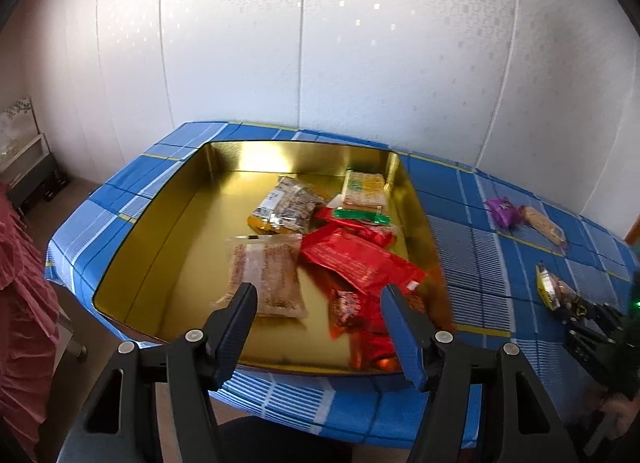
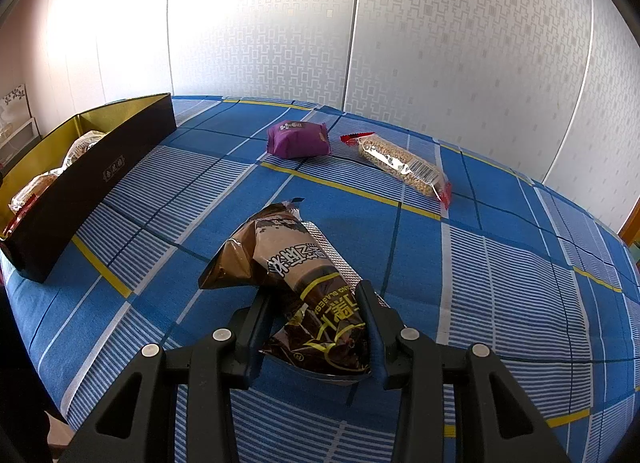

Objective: Organize snacks
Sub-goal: 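Withdraw the open left gripper from the tin back over the table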

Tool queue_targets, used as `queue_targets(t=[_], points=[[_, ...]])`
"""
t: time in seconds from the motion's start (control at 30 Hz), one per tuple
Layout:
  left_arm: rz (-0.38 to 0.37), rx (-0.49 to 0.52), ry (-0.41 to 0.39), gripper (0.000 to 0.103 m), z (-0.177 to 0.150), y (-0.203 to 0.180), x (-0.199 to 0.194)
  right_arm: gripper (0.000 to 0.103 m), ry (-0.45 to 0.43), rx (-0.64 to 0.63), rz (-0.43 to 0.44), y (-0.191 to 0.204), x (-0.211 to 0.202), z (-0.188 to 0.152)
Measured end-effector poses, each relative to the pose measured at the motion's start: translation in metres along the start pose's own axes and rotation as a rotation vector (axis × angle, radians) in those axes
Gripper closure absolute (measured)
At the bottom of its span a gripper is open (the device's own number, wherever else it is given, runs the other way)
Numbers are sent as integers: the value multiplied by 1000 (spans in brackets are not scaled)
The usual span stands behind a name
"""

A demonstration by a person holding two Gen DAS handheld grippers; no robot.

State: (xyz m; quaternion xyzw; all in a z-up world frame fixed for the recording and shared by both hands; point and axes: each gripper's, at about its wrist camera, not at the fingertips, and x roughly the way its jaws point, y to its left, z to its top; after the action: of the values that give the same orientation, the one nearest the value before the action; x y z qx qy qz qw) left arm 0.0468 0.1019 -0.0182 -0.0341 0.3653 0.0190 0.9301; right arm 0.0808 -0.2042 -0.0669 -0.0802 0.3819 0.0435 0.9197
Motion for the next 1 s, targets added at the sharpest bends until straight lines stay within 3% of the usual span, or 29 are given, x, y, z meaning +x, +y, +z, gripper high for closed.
queue_targets(t=[0.6, 1.0], points=[[-182, 131, -5, 38, -20, -41, -14, 61, -1, -1, 0, -1, 0, 0], [-255, 208, 28, 38, -32, -61, -10, 61, -2, 1, -1, 0, 0, 0]])
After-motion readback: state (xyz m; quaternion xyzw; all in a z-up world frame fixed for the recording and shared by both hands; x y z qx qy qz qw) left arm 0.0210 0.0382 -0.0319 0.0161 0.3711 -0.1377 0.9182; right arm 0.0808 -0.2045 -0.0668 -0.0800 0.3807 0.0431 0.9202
